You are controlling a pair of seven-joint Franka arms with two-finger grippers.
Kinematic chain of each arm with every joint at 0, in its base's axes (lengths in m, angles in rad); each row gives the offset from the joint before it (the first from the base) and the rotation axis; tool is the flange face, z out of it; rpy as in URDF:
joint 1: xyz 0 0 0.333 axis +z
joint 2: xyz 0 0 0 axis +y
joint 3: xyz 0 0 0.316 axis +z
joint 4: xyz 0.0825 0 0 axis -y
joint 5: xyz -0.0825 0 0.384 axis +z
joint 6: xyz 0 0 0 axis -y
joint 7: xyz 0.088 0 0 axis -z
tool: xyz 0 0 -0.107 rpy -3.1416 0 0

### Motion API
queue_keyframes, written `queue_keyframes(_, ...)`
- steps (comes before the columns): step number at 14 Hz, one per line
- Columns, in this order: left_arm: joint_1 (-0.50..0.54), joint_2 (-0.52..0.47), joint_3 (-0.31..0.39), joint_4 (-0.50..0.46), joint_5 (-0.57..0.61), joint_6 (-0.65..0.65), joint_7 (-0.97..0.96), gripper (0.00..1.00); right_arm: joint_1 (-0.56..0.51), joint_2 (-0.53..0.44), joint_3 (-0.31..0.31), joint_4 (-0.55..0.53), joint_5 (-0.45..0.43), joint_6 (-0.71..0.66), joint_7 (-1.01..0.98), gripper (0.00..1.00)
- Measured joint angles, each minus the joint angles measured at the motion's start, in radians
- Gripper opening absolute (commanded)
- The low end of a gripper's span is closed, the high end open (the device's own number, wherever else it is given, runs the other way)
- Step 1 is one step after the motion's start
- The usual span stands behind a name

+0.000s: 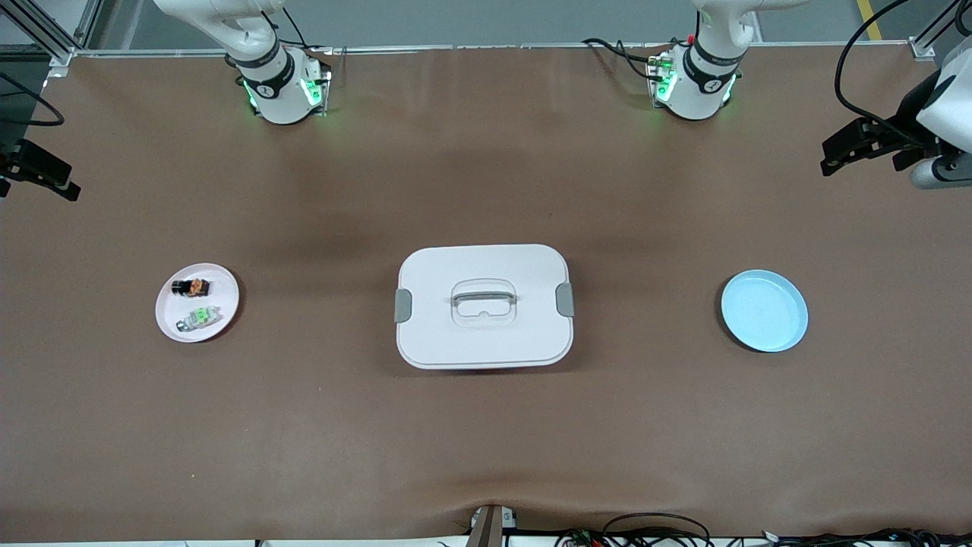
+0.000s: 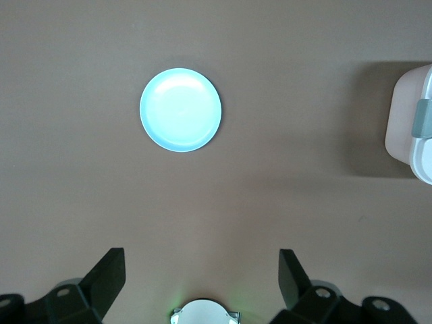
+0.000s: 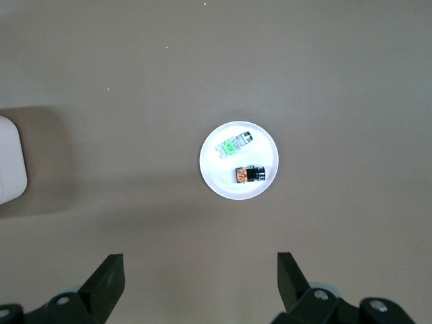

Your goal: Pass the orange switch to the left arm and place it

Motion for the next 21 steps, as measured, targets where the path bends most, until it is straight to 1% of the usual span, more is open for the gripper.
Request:
queue_keyframes(4,0.000,0.004,0.000,0.000,0.000,0.001,0.000,1.00,-0.003,0.045,-0.004,-0.016,-0.001,0.004,0.000,1.00)
queue_keyframes(6,0.000,0.004,0.000,0.000,0.000,0.001,0.000,1.00,-0.015,0.083,-0.007,-0.036,-0.005,0.048,0.000,1.00)
queue_keyframes(8,0.001,0.004,0.000,0.000,0.000,0.001,0.000,1.00,-0.027,0.112,-0.007,-0.087,-0.021,0.143,-0.013,1.00)
queue_keyframes(12,0.002,0.004,0.001,0.000,0.000,0.001,0.000,1.00,-0.062,0.129,-0.008,-0.245,-0.029,0.334,-0.053,1.00)
queue_keyframes(16,0.003,0.004,0.001,0.000,0.000,0.001,0.000,1.00,-0.095,0.139,-0.009,-0.392,-0.030,0.466,-0.069,1.00)
queue_keyframes(18,0.002,0.004,0.001,0.000,0.000,0.001,0.000,1.00,-0.103,0.165,-0.009,-0.421,-0.030,0.490,-0.069,1.00)
queue_keyframes(21,0.003,0.004,0.001,-0.002,0.000,0.001,0.000,1.00,-0.116,0.217,-0.009,-0.432,-0.030,0.528,-0.077,1.00)
